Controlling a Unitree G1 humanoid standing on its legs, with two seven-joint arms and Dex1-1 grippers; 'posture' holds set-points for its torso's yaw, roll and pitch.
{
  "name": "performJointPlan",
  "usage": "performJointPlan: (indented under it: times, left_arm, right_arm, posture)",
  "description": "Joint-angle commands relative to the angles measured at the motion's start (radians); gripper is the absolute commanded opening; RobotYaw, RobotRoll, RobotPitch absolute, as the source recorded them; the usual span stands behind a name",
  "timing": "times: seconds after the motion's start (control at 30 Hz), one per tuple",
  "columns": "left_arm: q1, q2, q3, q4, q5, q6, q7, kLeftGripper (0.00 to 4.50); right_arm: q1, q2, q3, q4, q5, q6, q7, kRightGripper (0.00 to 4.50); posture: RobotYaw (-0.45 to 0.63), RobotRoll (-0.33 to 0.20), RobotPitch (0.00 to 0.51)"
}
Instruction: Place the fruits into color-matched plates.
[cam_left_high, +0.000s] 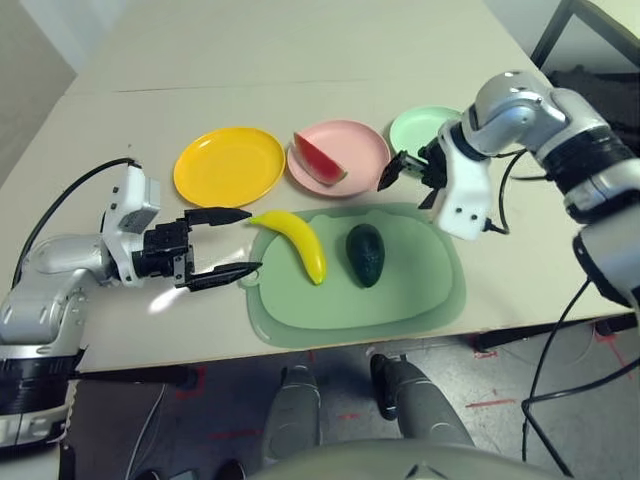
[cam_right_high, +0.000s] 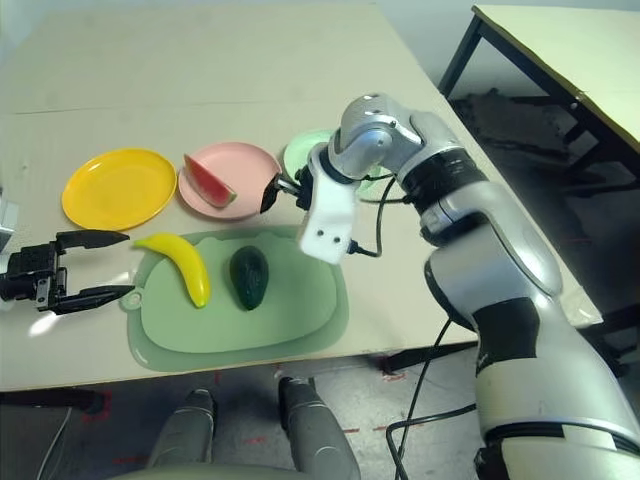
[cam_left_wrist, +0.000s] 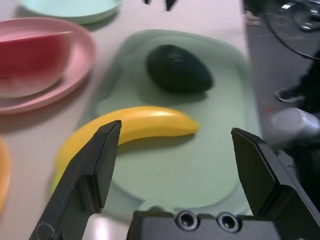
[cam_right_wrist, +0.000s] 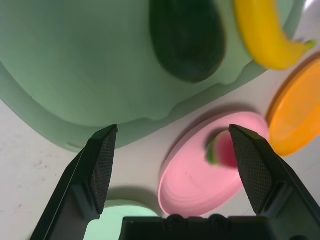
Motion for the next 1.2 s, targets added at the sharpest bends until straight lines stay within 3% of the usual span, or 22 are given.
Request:
performJointPlan:
  times: [0.03,0.33,0.97,1.2]
  left_arm:
    - [0.005,0.011,-0.015,-0.016,0.003,-0.004,-0.016,4.50]
    - [0.005,-0.002,-0.015,-0.015,0.014,-0.014,0.006,4.50]
    - [0.082,0.002,0.008,-0.077,-0.010,-0.003,0.039,4.50]
    - [0.083,0.005,0.014,-0.065,-0.007,-0.009,0.039,4.50]
  right_arm:
    - [0.028,0.008,-0.015,-0.097,0.048,0.073,0.039,4.48]
    - [0.093,0.036,-0.029,-0.195,0.044,0.150,0.065,4.48]
    - [0.101,0.200,-0.019,0.023,-0.165,0.108,-0.046,4.48]
    - [0.106,0.212,-0.014,0.087,-0.200,0.086,-0.062,4.48]
  posture:
    - [0.03,0.000,0.180]
    - [0.05,0.000,0.177]
    - [0.09,0.000,0.193]
    - [0.08,0.000,0.196]
